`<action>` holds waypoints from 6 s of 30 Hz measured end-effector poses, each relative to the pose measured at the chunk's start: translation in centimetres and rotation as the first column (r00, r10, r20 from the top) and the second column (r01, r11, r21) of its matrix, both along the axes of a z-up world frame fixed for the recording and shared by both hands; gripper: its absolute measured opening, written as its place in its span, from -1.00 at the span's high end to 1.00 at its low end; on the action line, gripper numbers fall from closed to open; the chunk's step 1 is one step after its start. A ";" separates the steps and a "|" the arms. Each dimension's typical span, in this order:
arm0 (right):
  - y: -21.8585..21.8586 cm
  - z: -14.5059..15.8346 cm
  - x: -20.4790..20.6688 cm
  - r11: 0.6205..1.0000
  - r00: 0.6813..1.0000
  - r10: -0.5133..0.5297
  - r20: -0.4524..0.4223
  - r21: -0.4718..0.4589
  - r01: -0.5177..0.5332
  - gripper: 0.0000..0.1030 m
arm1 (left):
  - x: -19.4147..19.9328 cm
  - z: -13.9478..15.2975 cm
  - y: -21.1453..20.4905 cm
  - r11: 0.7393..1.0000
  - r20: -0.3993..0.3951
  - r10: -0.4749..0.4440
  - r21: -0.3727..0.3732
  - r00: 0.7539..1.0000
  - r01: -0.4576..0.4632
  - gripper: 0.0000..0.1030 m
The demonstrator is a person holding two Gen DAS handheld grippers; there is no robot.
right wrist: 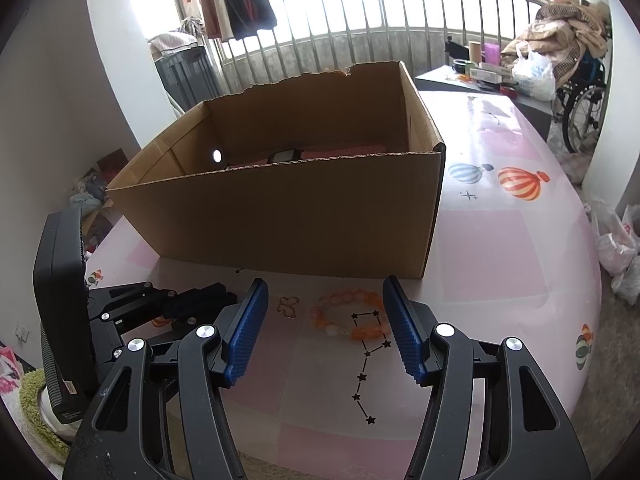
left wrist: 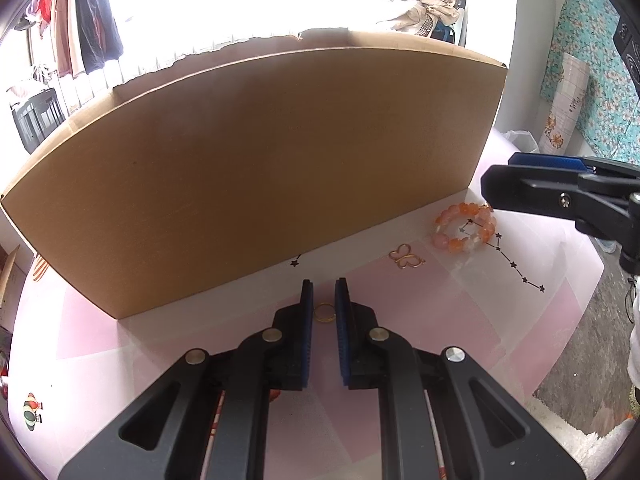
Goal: Organize jewelry
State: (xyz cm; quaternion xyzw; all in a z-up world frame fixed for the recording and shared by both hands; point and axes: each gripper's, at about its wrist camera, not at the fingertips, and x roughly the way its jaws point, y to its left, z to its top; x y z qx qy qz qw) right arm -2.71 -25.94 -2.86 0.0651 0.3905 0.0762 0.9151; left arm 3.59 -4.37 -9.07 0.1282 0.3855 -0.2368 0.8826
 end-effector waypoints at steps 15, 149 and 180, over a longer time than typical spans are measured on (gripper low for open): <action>0.9 0.5 0.0 0.999 0.999 0.012 0.032 -0.032 -0.011 -0.11 | 0.2 0.0 0.6 0.999 0.000 0.051 0.000 0.999 -0.051 0.80; -4.0 -1.6 1.2 0.999 0.996 -0.040 -0.075 0.022 0.042 0.45 | -0.7 2.5 7.0 0.956 -0.071 0.076 -0.278 0.995 -0.093 0.80; -1.4 -3.3 0.0 0.979 0.997 0.072 0.026 -0.195 -0.066 0.90 | -1.3 2.3 6.0 0.965 -0.046 0.070 -0.252 0.996 -0.079 0.80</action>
